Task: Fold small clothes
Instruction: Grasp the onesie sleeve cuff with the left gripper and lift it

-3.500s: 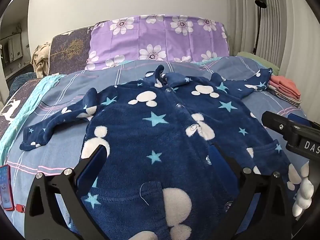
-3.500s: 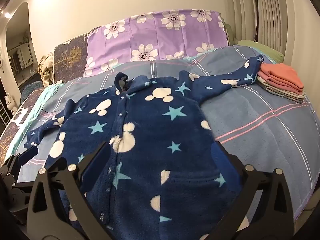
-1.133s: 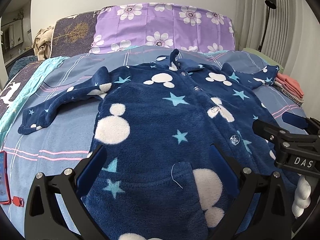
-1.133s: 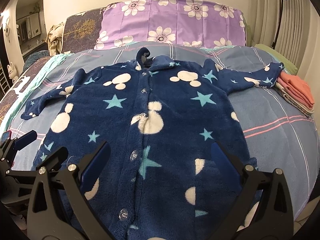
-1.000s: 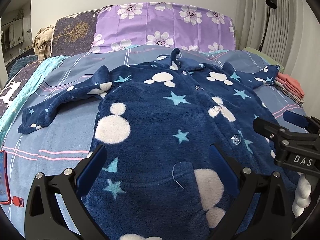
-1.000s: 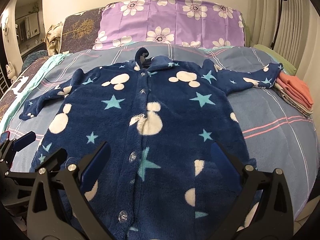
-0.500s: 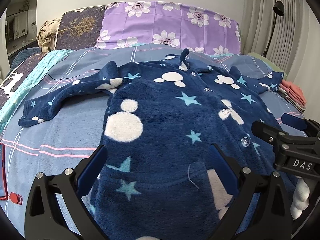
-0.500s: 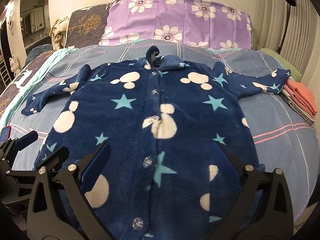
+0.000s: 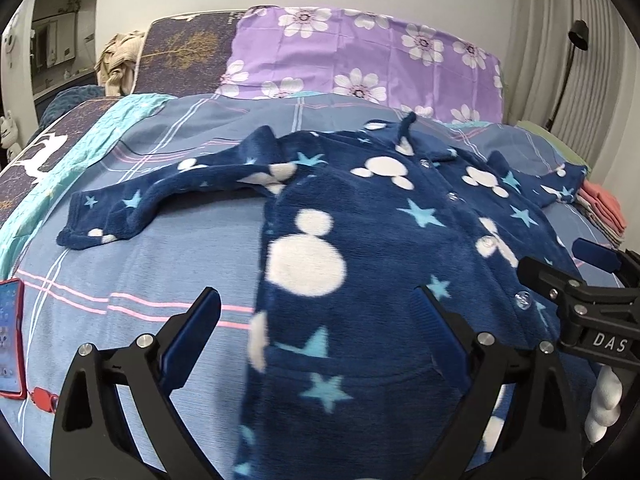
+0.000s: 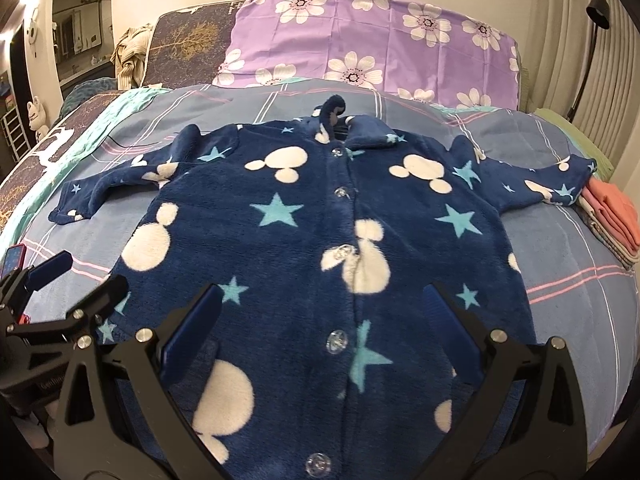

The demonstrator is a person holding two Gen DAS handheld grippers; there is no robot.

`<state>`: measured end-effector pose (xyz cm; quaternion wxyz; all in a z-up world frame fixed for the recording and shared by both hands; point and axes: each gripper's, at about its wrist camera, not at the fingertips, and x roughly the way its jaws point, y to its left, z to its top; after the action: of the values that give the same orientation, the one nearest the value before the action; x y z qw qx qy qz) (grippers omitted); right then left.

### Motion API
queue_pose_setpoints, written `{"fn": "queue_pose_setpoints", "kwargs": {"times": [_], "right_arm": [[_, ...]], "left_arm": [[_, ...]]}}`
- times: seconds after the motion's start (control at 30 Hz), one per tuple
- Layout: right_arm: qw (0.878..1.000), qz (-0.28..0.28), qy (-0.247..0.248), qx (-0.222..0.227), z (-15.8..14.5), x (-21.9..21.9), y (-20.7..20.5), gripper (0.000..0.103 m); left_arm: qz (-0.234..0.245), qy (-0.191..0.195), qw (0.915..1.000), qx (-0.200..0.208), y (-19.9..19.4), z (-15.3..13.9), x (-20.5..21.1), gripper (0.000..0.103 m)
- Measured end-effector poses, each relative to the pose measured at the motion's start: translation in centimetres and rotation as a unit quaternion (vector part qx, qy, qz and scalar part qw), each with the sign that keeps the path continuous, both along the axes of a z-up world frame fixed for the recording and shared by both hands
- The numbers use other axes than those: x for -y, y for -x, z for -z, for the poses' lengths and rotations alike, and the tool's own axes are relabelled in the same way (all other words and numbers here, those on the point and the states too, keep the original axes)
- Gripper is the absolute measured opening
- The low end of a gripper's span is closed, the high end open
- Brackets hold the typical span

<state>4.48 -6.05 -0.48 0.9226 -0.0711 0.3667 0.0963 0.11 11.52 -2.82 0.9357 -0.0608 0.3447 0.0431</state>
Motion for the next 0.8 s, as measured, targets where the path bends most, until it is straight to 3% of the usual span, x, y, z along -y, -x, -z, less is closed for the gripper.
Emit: {"fn": "queue_pose_setpoints", "kwargs": {"times": [0.3, 0.47, 0.53, 0.73, 0.8], "right_arm": [[1.0, -0.019, 0.011, 0.005, -0.1, -2.5, -0.4, 0.101], [0.999, -0.029, 0.016, 0.005, 0.1, -3.6, -0.9, 0.101], [0.999, -0.03, 0.017, 0.008, 0.2, -3.6, -1.3, 0.101], [0.999, -0.036, 0.017, -0.002, 0.5, -2.7, -3.0, 0.081], [0.999, -0.032, 0.017, -0.008, 0.8, -2.4, -3.5, 0.079]], "left_arm": [[-0.026, 0.005, 0.9996, -0.011, 0.0, -0.1, -3.9, 0.073], [-0.048, 0.039, 0.998, -0.017, -0.5, 0.5, -7.8, 0.052], [-0.069, 0.049, 0.9962, -0.021, -0.7, 0.8, -9.9, 0.049], [-0.156, 0.1, 0.9822, -0.033, -0.4, 1.9, -18.1, 0.048], [-0.179, 0.155, 0.9711, -0.032, -0.6, 2.7, -21.3, 0.048]]}}
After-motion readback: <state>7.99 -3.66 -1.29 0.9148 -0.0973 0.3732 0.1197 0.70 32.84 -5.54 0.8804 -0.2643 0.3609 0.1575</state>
